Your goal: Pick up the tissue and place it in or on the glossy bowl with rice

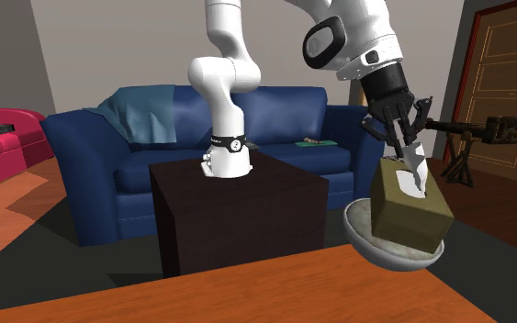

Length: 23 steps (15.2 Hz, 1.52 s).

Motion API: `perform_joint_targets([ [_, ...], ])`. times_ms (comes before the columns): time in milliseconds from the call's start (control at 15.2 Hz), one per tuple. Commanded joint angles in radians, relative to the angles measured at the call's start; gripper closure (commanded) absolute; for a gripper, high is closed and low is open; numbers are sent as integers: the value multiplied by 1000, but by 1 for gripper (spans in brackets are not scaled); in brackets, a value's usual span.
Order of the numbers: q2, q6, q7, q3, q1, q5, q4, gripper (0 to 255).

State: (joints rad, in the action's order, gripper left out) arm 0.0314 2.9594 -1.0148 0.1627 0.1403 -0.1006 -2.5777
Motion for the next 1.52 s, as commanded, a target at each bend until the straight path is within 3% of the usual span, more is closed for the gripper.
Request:
perform_joint_targets([
  [0, -15, 16, 3, -2, -1, -2, -9, 255],
  [396, -15, 16, 3, -1, -2, -2, -9, 255],
  [462, -17, 17, -1, 0, -1, 2, -8, 0],
  [792, -15, 16, 3, -1, -2, -2, -9, 0],
  [1056, 151, -114, 30, -7, 5, -41, -44, 0],
  [1452, 151, -114, 29, -8, 6, -40, -44, 0],
])
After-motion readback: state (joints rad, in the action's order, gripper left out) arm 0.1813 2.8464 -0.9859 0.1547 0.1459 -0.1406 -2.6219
